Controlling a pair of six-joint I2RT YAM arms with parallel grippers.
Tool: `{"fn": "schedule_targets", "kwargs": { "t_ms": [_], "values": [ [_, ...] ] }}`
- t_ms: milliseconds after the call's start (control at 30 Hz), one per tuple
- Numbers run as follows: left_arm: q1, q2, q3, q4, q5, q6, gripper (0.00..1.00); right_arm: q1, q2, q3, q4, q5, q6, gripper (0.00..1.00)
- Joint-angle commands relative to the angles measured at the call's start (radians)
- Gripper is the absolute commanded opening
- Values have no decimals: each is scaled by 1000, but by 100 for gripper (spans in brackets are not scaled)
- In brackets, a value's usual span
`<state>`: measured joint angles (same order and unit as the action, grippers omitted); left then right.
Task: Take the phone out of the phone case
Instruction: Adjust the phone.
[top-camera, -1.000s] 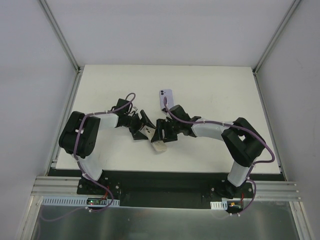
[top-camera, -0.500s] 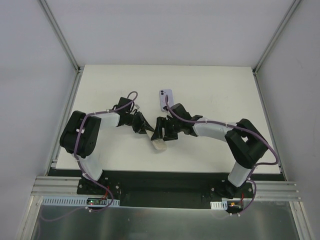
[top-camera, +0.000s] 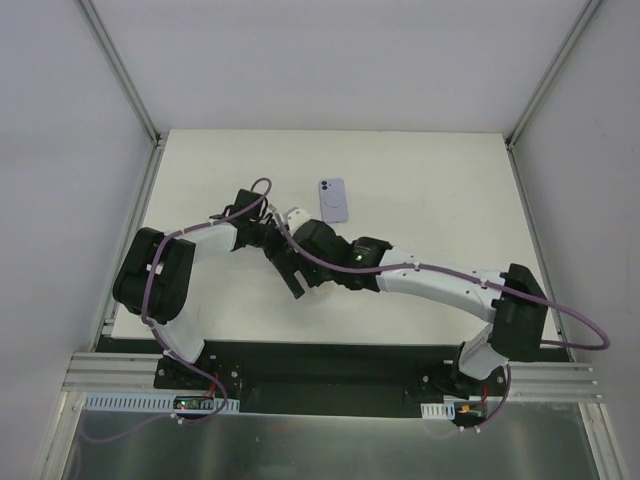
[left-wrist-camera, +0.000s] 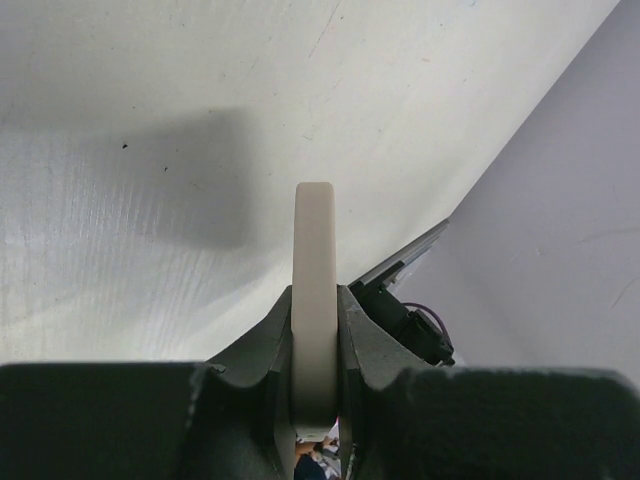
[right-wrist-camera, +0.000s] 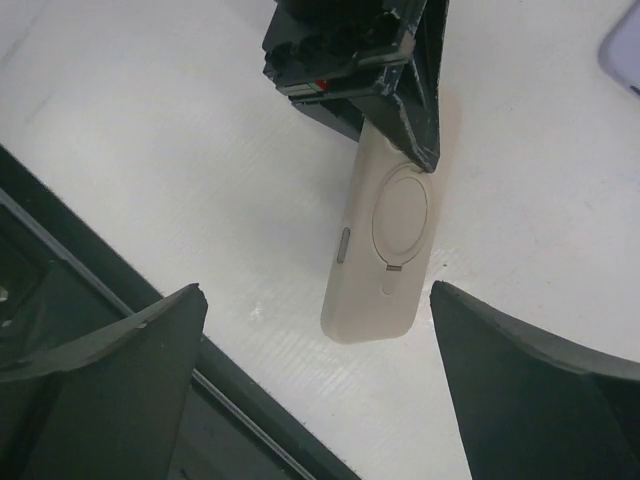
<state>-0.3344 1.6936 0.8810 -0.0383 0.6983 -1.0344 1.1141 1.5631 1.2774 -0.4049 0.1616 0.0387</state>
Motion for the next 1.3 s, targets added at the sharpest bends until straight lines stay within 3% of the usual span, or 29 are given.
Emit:
{"fn": "schedule_targets", "kwargs": {
  "t_ms": [0, 133, 333, 467, 633, 667, 700, 733, 800, 833, 867, 967, 1267],
  "values": [
    [-5, -63, 41, -35, 26, -23, 0, 94, 139, 92, -176, 289, -131, 96],
    [-5, -72, 39, -44, 27, -24, 0, 138, 256, 132, -203, 430, -149, 99],
    [-5, -71, 42, -57, 29, -19, 0, 150, 307, 145, -199, 549, -152, 75],
    [-5, -71, 42, -63, 26, -21, 0, 161, 313, 152, -195, 582, -171, 44],
    [-5, -66, 47, -64, 26, -27, 0, 170, 324, 157, -203, 602, -180, 18],
    [-5, -66, 53, -63, 30, -27, 0, 170, 322, 157, -207, 608, -174, 6],
    [-5, -66, 56, -64, 35, -24, 4, 170, 321, 155, -209, 607, -168, 1],
    [-5, -64, 61, -63, 41, -23, 11, 168, 312, 152, -209, 604, -154, 1],
    [-6, -69, 75, -63, 55, -16, 35, 162, 287, 143, -207, 579, -135, 1],
    [-5, -74, 79, -63, 58, -16, 41, 149, 275, 136, -203, 563, -111, 1],
    [-5, -83, 90, -63, 61, -10, 56, 138, 262, 126, -195, 521, -102, 1],
    [-2, -98, 127, -74, 81, 11, 70, 92, 198, 76, -166, 411, -45, 1],
    [92, -185, 194, -156, 136, 117, 71, -150, -124, -221, 67, -46, 145, 1]
  ]
}}
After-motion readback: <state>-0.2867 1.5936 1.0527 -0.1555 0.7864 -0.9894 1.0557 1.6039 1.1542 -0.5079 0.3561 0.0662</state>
